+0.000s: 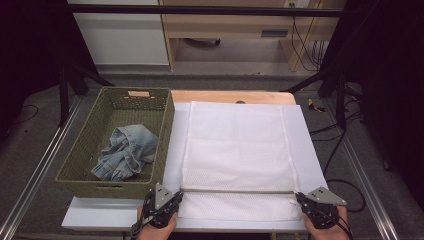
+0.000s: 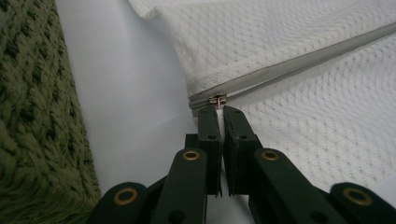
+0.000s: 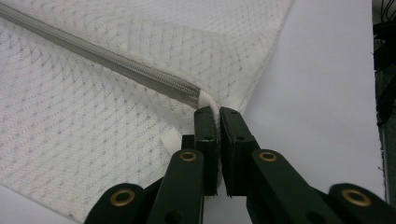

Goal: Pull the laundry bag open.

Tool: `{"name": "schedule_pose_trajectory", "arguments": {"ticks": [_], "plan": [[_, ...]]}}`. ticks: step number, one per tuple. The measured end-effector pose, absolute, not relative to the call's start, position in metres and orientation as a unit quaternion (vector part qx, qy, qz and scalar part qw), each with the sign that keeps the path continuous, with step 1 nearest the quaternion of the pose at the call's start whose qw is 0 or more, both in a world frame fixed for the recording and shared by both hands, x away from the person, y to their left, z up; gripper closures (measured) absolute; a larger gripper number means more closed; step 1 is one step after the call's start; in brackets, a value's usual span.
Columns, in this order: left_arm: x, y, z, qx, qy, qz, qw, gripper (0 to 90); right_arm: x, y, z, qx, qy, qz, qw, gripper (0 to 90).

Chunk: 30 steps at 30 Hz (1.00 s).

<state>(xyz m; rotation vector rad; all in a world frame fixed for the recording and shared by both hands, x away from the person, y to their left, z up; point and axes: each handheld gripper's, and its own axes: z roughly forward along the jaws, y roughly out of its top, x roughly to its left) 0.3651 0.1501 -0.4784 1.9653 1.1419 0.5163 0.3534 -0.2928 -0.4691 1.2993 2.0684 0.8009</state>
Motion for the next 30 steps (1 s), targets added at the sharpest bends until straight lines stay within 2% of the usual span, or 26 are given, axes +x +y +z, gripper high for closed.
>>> {"name": "schedule_pose_trajectory", "arguments": {"ticks": [30], "plan": [[0.3665,0.1523,-0.4795,0.778,0.452,0.214,0.381,86.5,0.355,-0.298,-0.4698,0.494,0.769,0.296,0.278,86.4]]}}
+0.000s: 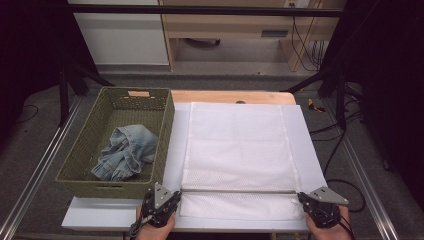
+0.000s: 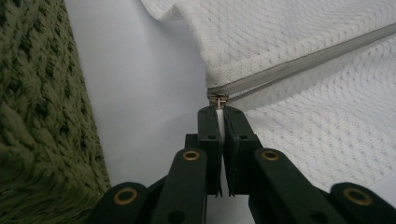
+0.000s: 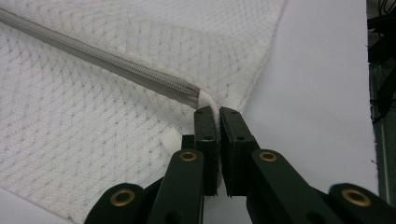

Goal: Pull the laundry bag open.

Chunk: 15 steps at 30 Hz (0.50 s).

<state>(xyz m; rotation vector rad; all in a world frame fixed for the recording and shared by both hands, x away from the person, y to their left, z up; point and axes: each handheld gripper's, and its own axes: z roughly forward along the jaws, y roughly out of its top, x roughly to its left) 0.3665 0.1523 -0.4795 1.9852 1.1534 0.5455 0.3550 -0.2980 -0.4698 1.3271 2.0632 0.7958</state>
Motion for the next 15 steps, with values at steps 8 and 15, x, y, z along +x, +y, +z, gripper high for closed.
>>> {"name": "schedule_pose_trajectory", "arguments": {"ticks": [8,15], "plan": [[0.3648,0.1524,-0.4767,0.766,0.457,0.211,0.4,86.1,0.3552,-0.299,-0.4706,0.498,0.767,0.299,0.274,85.6],[0.3637,0.1476,-0.4771,0.757,0.458,0.175,0.433,75.3,0.353,-0.3002,-0.4686,0.492,0.76,0.328,0.269,63.3]]}}
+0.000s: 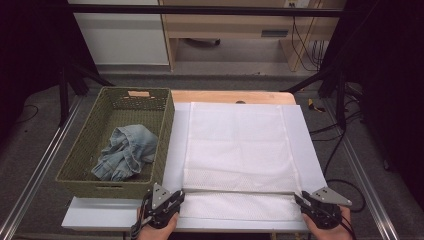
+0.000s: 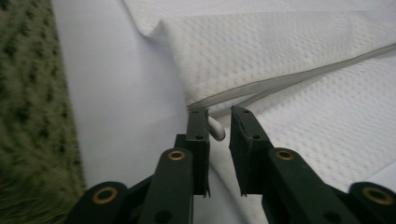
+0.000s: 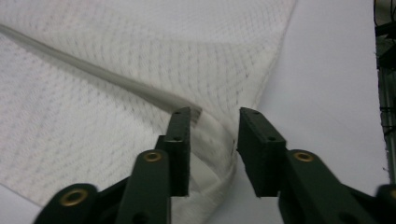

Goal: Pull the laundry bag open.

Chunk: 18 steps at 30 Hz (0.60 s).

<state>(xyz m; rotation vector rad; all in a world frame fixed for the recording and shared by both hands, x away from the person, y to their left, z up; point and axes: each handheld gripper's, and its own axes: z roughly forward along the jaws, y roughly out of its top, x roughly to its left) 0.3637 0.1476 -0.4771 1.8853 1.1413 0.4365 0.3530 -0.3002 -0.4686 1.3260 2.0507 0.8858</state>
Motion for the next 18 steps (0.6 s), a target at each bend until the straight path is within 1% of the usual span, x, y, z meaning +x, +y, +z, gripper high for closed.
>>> {"name": "schedule_pose_trajectory", "arguments": {"ticks": [1,3,5,7,11,15,18], "plan": [[0.364,0.146,-0.478,0.758,0.453,0.168,0.439,71.9,0.353,-0.3,-0.468,0.489,0.759,0.334,0.27,59.8],[0.364,0.142,-0.479,0.752,0.451,0.168,0.452,68.1,0.354,-0.298,-0.465,0.486,0.756,0.346,0.27,54.6],[0.365,0.139,-0.479,0.753,0.444,0.162,0.457,61.6,0.355,-0.294,-0.463,0.482,0.752,0.358,0.271,48.8],[0.366,0.136,-0.479,0.75,0.438,0.161,0.468,58.6,0.356,-0.289,-0.461,0.478,0.751,0.367,0.271,43.7],[0.369,0.132,-0.48,0.749,0.426,0.154,0.484,44.5,0.361,-0.28,-0.457,0.47,0.746,0.376,0.285,28.4],[0.371,0.126,-0.481,0.752,0.412,0.136,0.497,35.8,0.366,-0.276,-0.456,0.476,0.743,0.37,0.291,13.3],[0.374,0.122,-0.482,0.755,0.402,0.131,0.501,32.7,0.368,-0.276,-0.456,0.477,0.74,0.372,0.294,10.0]]}}
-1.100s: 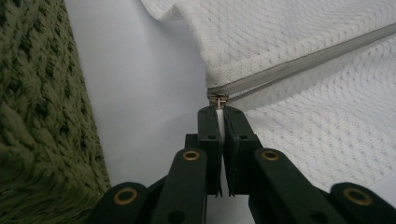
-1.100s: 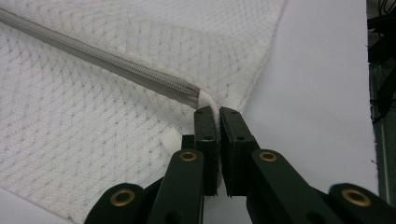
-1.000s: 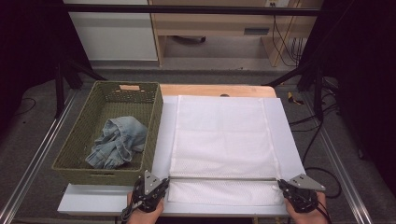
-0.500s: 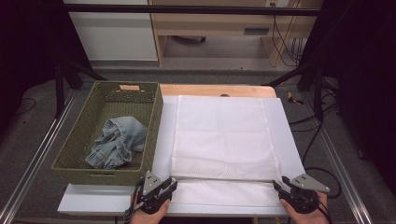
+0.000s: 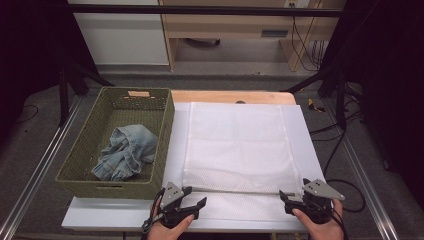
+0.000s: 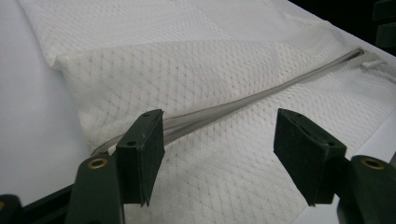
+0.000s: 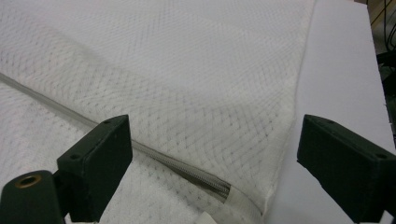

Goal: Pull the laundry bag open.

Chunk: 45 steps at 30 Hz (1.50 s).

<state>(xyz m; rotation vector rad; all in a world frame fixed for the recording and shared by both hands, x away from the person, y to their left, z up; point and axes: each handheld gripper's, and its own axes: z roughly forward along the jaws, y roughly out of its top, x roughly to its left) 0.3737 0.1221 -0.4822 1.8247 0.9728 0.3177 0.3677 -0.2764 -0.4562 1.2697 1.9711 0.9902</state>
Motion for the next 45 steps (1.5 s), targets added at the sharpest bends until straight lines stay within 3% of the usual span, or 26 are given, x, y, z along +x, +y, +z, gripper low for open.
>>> {"name": "schedule_pose_trajectory", "arguments": {"ticks": [24,33,45], "plan": [[0.365,0.123,-0.457,0.757,0.334,0.163,0.537,18.1,0.365,-0.26,-0.454,0.46,0.747,0.371,0.304,7.1],[0.373,0.133,-0.452,0.744,0.36,0.169,0.537,21.4,0.368,-0.24,-0.452,0.44,0.767,0.378,0.274,9.7],[0.381,0.142,-0.444,0.732,0.372,0.17,0.544,22.3,0.392,-0.207,-0.435,0.403,0.791,0.392,0.24,20.2]]}}
